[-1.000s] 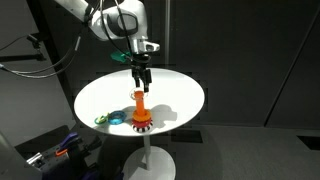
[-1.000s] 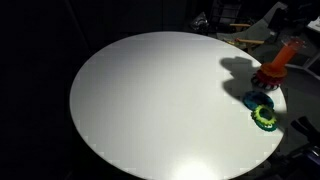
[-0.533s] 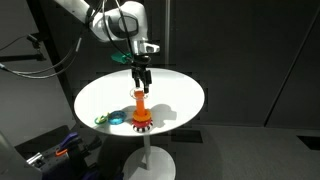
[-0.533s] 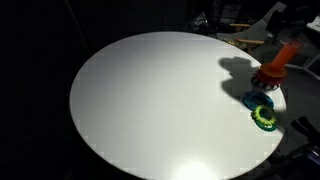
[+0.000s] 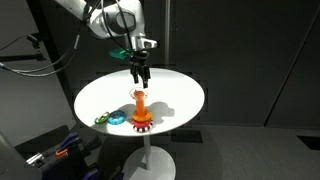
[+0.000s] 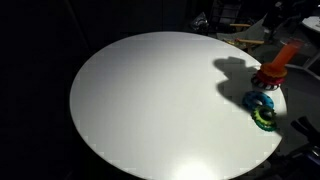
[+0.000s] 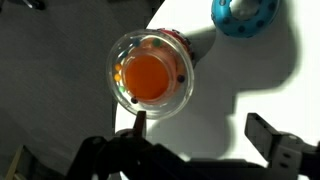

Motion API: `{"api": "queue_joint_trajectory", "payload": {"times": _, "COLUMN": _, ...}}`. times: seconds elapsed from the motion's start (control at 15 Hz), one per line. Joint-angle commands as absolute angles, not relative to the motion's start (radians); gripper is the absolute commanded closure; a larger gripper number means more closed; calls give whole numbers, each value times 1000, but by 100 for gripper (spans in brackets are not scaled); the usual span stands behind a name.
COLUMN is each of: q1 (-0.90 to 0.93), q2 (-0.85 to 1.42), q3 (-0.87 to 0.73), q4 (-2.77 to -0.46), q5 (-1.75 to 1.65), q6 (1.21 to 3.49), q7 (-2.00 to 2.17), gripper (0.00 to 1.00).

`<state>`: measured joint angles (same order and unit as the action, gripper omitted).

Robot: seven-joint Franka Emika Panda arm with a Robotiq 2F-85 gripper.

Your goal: Put the transparent circular object on the orange object

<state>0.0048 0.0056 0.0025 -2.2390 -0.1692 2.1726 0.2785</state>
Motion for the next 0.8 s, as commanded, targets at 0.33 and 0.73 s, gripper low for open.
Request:
{"api": "queue_joint_trajectory", "payload": {"times": 0.33, "q1": 38, "q2": -52, "q3": 38, "q4": -2248, "q5": -139, "q6": 2070, "q7": 289, "gripper": 0}}
{"api": "queue_joint_trajectory", "payload": {"times": 0.73, "q1": 40, "q2": -77, "q3": 47, "q4": -2270, "q5": -166, "q6": 2045, "q7": 319, "gripper": 0}}
